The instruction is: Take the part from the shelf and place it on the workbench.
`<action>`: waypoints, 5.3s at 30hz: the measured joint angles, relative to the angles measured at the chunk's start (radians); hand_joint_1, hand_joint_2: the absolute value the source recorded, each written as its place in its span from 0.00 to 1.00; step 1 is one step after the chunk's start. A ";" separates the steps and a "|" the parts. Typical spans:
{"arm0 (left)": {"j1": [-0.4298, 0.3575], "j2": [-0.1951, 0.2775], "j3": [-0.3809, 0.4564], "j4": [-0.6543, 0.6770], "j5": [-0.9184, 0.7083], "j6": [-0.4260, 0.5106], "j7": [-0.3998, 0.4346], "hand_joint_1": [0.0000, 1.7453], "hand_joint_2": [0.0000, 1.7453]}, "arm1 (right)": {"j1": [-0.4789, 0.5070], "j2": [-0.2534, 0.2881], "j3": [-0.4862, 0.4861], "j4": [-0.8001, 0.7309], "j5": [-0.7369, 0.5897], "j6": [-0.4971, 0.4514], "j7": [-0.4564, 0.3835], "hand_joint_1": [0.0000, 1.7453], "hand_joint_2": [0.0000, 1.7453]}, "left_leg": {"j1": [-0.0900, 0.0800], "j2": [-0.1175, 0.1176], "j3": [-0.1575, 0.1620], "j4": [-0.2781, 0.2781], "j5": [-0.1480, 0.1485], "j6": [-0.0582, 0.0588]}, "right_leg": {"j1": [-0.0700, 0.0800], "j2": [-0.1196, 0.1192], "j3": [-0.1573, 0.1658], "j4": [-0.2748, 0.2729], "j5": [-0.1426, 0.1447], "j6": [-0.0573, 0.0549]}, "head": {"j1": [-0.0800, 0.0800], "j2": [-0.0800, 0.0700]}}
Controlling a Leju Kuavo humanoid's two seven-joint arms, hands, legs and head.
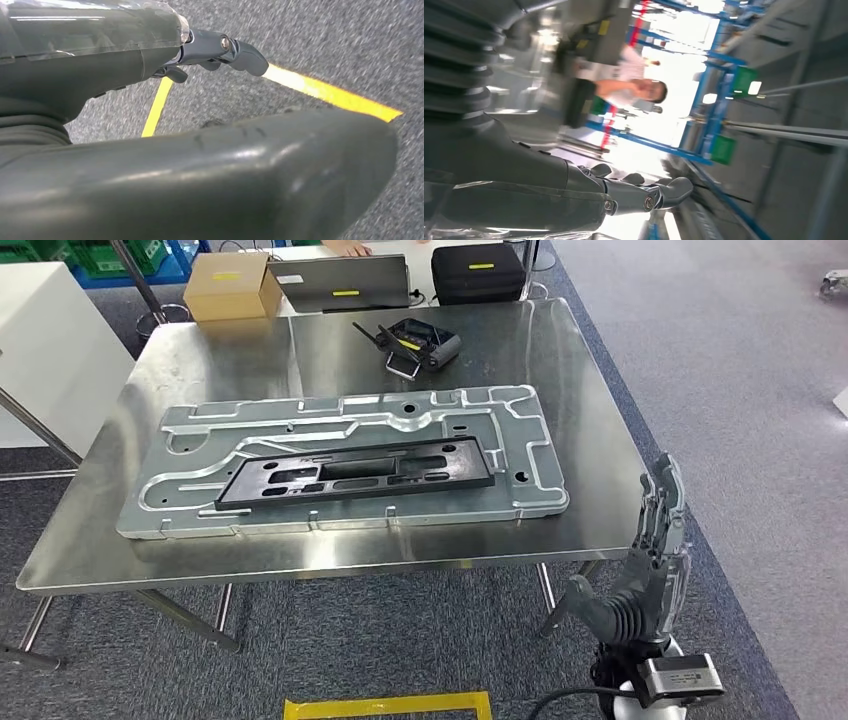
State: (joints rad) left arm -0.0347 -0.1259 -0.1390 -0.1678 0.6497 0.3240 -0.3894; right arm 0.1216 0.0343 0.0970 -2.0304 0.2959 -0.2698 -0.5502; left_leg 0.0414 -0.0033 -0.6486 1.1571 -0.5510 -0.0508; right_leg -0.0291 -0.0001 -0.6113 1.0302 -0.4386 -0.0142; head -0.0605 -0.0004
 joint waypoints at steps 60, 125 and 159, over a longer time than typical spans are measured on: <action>0.018 0.001 -0.022 0.001 -0.054 -0.020 -0.033 0.00 0.00 | -0.167 -0.058 -0.421 1.804 0.298 -0.041 0.454 0.00 0.00 | -0.048 -0.055 -0.019 -0.090 0.119 0.053 | 0.017 0.019 0.180 -0.081 -0.094 -0.010 | -0.001 0.000; 0.015 0.023 -0.110 0.001 -0.106 -0.007 0.029 0.00 0.00 | -0.135 -0.027 -0.345 1.851 0.437 0.371 0.745 0.00 0.00 | -0.031 -0.009 -0.055 0.137 -0.044 0.029 | 0.017 -0.041 0.090 -0.038 -0.059 -0.011 | -0.001 0.000; 0.010 0.021 -0.113 0.001 -0.125 0.016 0.031 0.00 0.00 | -0.146 -0.022 -0.347 1.852 0.421 0.366 0.715 0.00 0.00 | -0.028 0.030 0.036 -0.022 0.039 0.027 | 0.019 -0.080 0.093 -0.031 -0.067 -0.006 | -0.001 0.000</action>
State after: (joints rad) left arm -0.0252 -0.1053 -0.2524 -0.1671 0.5244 0.3401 -0.3588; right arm -0.0242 0.0120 -0.2504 -0.1785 0.7168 0.0965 0.1651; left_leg 0.0136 0.0266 -0.6126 1.1354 -0.5117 -0.0241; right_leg -0.0098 -0.0797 -0.5179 0.9993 -0.5060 -0.0206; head -0.0619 -0.0004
